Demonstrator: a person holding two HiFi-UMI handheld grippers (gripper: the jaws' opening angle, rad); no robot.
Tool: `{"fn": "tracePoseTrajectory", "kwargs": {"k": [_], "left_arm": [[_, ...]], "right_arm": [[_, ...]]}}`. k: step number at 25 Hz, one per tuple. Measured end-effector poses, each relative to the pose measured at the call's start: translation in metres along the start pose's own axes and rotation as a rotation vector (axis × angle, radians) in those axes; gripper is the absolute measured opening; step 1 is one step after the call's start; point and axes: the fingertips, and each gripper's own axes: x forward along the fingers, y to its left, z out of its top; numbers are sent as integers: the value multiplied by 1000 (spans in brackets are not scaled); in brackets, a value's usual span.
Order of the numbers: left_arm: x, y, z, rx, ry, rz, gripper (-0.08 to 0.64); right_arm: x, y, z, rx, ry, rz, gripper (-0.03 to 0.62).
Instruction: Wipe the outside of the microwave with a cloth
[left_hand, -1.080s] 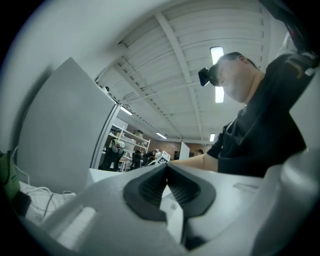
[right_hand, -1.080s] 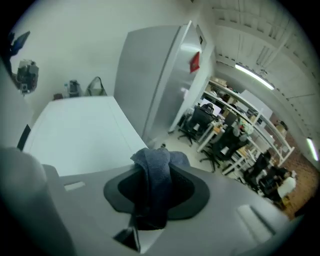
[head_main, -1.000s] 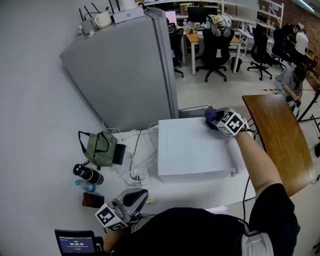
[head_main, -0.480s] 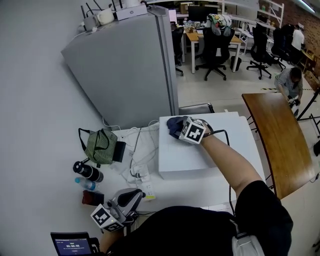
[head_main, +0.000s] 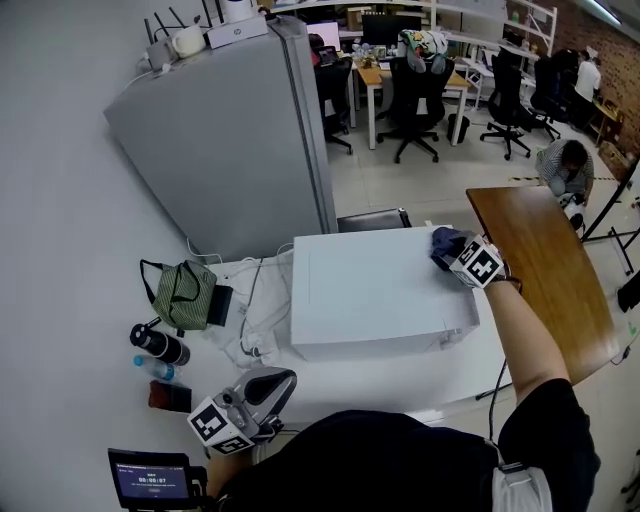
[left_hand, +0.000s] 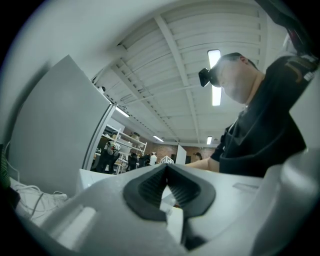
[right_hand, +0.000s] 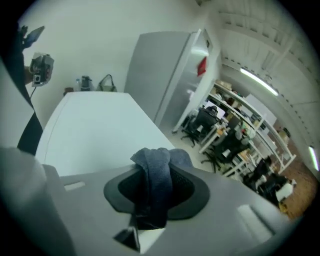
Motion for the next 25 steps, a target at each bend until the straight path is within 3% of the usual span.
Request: {"fn": "tracePoseTrajectory", "kwargs": {"k": [2, 4, 6, 9, 11, 15, 22, 25], "left_arm": [[-14, 1, 4, 6, -5, 17, 5], [-34, 4, 10, 14, -16, 44, 5], [-55, 8, 14, 20, -25, 70, 5], [-84, 13, 12, 30, -11, 97, 5], [-93, 16, 11, 32, 5, 109, 5], [-79, 15, 9, 31, 13, 75, 5], [2, -21, 4, 18, -10, -59, 5], [21, -30, 1, 9, -19, -91, 5]], "right_arm": [[14, 56, 72, -77, -115, 94, 97], [32, 140, 158, -184, -236, 233, 97], [56, 222, 223, -291, -284, 356, 97], [86, 294, 264, -394, -254, 430, 97], [92, 302, 266, -401, -237, 422, 97], [76, 249, 220, -307, -220, 368, 95], [-26, 71, 0, -50, -63, 125, 95], [-54, 31, -48, -11, 12, 52, 95]]}}
